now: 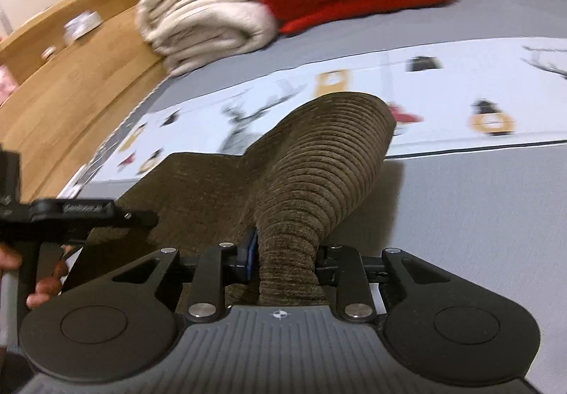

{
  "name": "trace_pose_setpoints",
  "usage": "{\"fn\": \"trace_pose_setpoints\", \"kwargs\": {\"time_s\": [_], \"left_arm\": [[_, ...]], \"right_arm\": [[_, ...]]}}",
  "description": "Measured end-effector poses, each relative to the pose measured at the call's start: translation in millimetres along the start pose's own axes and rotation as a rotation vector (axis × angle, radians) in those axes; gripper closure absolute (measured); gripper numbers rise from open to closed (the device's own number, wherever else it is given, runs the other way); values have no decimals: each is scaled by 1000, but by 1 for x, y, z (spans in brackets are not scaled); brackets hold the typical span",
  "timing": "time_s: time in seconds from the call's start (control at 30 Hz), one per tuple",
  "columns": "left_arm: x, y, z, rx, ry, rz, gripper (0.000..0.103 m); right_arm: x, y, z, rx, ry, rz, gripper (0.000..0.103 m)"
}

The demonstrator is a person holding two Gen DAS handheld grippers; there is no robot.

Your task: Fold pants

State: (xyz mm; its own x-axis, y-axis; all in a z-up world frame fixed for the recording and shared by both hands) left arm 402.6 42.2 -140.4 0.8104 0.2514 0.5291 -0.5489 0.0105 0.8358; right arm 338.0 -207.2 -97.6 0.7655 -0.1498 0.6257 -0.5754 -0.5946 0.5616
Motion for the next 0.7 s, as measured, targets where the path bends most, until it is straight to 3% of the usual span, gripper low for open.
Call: {"fn": "trace_pose_setpoints", "kwargs": {"time_s": [0.2,0.4,0.53,0.63,0.67,0.7], "left_arm": [[-2,-19,110,-87,-116,9,33],[-15,-29,185,-126,-210,43,34],[-16,-40,195,-102,-211,31,31],[-15,-39,192,-110,-206,17,28],[-17,-37,190,-107,-210,10,22],[-19,-37,189,-103,-217,-5,16]], "right_arm": [[19,45,89,-90,-51,56,76],[15,77,158,-183,-173,105,76],[6,77,171,-213,-169,93,74],[1,71,174,-265,-118,70,58],[1,71,174,-282,-109,67,50],[1,73,173,-295,-105,67,48]]}}
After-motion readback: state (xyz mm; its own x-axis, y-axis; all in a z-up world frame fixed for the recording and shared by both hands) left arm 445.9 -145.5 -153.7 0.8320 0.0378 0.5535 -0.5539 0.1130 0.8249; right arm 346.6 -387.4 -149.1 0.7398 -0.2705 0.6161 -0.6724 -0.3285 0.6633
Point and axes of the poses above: each gripper's, at about its wrist camera, not at the fingertips, and y roughly against the way its jaws point, z to its right, x to its top, the point moved 9 cm from there along -y, roughly the way its jaws point, and after that the axes turned 8 degrees about x, right-handed, at the moved point
